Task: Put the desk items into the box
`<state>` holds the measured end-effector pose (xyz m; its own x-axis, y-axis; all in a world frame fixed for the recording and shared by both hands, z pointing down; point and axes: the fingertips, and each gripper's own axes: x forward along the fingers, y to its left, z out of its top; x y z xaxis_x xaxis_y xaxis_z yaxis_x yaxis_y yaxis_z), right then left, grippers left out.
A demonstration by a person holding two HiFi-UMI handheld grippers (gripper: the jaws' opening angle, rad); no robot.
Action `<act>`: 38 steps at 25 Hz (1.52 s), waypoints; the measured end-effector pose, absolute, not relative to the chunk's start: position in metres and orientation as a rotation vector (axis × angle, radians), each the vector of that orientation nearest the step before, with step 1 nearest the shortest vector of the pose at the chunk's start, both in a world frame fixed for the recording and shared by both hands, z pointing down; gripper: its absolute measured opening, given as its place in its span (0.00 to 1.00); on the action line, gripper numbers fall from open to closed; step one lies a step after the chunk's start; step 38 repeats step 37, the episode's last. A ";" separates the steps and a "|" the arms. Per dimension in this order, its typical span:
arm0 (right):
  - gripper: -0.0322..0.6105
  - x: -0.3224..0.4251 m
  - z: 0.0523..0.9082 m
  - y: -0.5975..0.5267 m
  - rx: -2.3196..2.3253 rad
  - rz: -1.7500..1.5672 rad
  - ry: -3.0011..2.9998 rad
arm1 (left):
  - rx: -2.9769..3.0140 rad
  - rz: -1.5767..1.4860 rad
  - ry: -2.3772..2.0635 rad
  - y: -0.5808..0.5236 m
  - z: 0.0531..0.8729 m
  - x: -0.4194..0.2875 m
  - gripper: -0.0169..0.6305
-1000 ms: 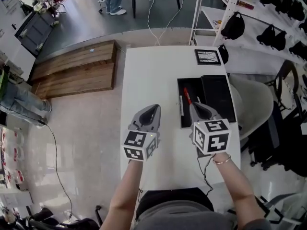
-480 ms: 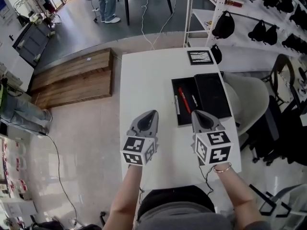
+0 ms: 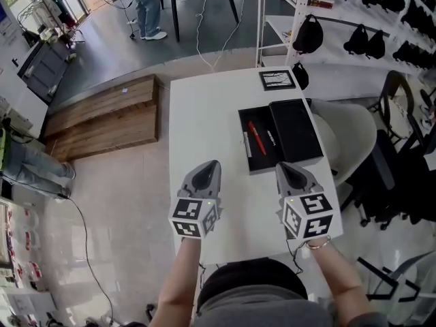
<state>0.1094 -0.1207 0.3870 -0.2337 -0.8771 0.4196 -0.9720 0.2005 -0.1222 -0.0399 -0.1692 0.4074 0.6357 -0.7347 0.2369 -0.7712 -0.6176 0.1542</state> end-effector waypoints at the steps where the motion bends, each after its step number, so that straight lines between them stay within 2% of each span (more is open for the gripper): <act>1: 0.05 0.110 0.386 -0.118 1.760 0.527 -2.226 | 2.616 0.220 -1.227 -0.167 0.407 -0.041 0.04; 38: 0.05 0.127 0.381 -0.080 1.726 0.406 -2.319 | 2.618 0.213 -1.248 -0.132 0.400 -0.043 0.04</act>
